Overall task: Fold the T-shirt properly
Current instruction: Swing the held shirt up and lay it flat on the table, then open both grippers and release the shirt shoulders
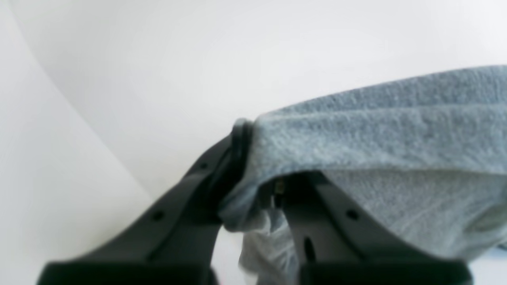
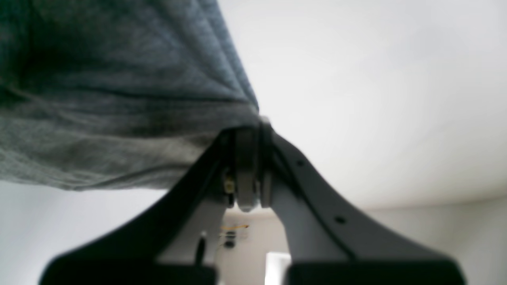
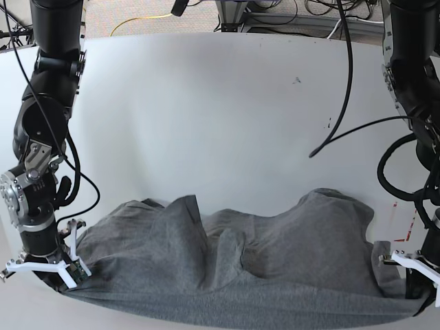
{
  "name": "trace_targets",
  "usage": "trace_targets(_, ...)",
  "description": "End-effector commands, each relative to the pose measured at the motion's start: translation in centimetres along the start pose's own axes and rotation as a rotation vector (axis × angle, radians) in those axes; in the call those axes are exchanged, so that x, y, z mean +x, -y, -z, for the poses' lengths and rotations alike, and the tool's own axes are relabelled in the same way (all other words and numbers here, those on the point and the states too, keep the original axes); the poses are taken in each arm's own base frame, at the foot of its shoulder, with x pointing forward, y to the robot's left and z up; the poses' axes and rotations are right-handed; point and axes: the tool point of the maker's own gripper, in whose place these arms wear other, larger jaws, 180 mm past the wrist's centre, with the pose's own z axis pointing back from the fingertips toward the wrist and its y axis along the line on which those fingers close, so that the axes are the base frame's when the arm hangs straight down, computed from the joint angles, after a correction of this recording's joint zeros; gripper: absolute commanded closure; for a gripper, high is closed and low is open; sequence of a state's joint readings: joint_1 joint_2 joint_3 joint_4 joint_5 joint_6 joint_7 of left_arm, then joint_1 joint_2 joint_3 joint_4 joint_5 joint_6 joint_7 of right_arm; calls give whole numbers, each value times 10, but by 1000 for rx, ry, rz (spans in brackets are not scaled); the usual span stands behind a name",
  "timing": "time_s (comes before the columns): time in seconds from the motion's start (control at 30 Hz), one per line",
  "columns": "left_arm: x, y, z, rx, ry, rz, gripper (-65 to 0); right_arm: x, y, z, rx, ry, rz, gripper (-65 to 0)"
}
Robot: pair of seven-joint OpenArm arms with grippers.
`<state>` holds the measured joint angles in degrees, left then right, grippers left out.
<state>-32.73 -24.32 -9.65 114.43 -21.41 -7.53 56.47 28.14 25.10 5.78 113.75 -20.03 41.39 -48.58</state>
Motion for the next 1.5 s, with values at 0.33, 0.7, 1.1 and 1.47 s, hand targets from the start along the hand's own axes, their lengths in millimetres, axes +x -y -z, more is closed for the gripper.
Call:
trace_targets(0.33,-119,13,-33,-44,-266,55,0,-90,-86,-27,130,-245,168,0)
trace_targets(0.7,-257,39,-123,-115,-659,25,0,-144,-169,-72,299,-408,236,0)
trace_targets(1.1,-334,32,-234,-114,-985,26,0,-190,-240,-138,467,-581,264,0)
trace_targets(1.47,-350,33,-271,-127,-1083,30,0,-189,-257,-153,525,-553,450,0)
